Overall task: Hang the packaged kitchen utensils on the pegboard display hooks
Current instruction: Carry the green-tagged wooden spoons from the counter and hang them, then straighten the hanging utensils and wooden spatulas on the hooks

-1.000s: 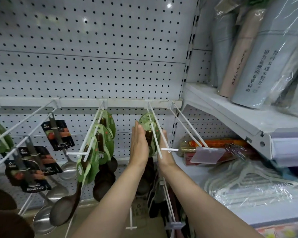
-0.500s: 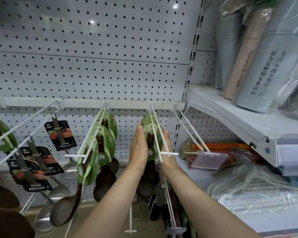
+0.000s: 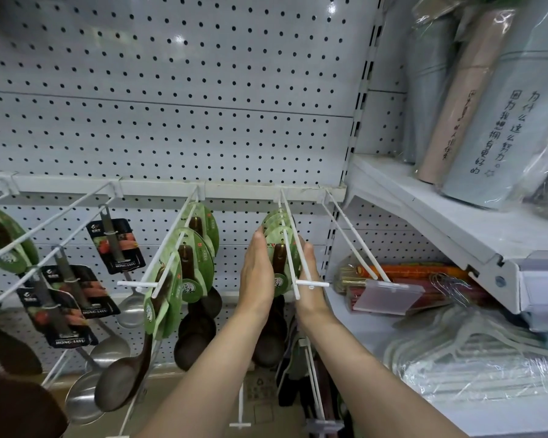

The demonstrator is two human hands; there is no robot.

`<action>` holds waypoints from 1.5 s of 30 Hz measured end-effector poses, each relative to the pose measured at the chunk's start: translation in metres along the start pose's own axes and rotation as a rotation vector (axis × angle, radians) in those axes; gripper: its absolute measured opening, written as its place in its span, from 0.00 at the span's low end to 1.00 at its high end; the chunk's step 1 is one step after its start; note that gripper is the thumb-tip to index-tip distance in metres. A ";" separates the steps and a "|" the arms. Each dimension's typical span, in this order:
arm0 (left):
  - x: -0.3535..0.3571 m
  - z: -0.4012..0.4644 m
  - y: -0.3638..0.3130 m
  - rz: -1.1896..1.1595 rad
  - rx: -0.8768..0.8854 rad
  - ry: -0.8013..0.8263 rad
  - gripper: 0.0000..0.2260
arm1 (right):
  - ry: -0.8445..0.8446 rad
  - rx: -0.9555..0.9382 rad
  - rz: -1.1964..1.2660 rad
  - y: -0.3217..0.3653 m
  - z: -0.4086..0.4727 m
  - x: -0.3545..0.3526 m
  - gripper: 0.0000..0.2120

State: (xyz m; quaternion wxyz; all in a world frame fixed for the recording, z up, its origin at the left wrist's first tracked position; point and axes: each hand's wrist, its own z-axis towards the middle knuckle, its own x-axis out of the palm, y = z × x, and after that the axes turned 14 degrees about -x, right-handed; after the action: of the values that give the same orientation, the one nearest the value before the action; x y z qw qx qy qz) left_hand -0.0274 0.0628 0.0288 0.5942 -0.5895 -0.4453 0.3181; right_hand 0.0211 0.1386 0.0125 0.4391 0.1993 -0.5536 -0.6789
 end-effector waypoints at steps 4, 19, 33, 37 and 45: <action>0.008 -0.015 -0.001 0.029 0.034 -0.043 0.34 | -0.031 0.012 0.039 0.002 -0.006 0.000 0.24; 0.014 -0.012 -0.007 0.066 0.043 -0.029 0.37 | -0.013 -0.008 0.006 0.017 -0.004 0.009 0.28; -0.053 -0.107 0.042 -0.099 -0.011 -0.335 0.29 | -0.175 0.021 0.036 -0.007 -0.085 0.016 0.20; -0.085 -0.119 0.043 -0.185 0.024 -0.594 0.21 | -0.046 0.036 0.014 -0.011 -0.106 0.043 0.22; -0.137 -0.107 0.015 -0.043 0.056 -0.730 0.15 | 0.151 0.066 0.058 -0.008 -0.120 0.112 0.36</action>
State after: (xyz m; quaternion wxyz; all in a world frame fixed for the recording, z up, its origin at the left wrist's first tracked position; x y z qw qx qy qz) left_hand 0.0164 -0.1038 0.0026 0.4188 -0.4111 -0.6314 0.5069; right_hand 0.0494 -0.0218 -0.0073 0.4920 0.2483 -0.5467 -0.6304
